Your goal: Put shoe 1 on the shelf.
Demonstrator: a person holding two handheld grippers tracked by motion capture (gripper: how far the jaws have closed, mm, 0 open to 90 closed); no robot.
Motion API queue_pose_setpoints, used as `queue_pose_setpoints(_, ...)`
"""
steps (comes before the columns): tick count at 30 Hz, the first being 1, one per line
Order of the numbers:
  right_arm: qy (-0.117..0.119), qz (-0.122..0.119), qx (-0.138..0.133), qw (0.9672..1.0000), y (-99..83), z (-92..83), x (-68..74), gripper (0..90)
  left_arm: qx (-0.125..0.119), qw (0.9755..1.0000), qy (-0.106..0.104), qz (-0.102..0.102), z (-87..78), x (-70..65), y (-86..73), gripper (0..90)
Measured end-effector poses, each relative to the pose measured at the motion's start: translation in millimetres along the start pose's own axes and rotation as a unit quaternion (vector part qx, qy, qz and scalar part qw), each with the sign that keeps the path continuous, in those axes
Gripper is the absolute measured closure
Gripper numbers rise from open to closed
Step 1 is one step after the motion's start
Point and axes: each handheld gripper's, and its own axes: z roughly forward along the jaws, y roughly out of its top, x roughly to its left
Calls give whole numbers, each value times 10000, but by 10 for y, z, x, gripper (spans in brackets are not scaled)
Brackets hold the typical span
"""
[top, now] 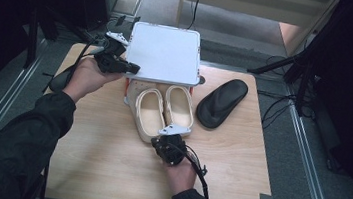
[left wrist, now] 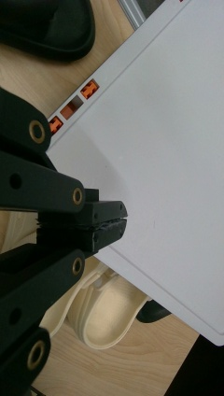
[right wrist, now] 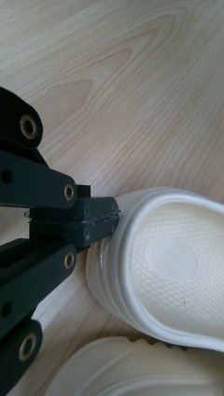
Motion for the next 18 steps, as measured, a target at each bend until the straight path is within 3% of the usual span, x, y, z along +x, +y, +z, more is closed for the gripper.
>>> queue_pose_setpoints(11,22,50,-145,9999,215,101,27,900,22,10000,0,2,0,-3,5,900)
queue_pose_setpoints(18,-51,59,-93,9999,372,246,-2,900,24,10000,-15,-5,1,4,6,900)
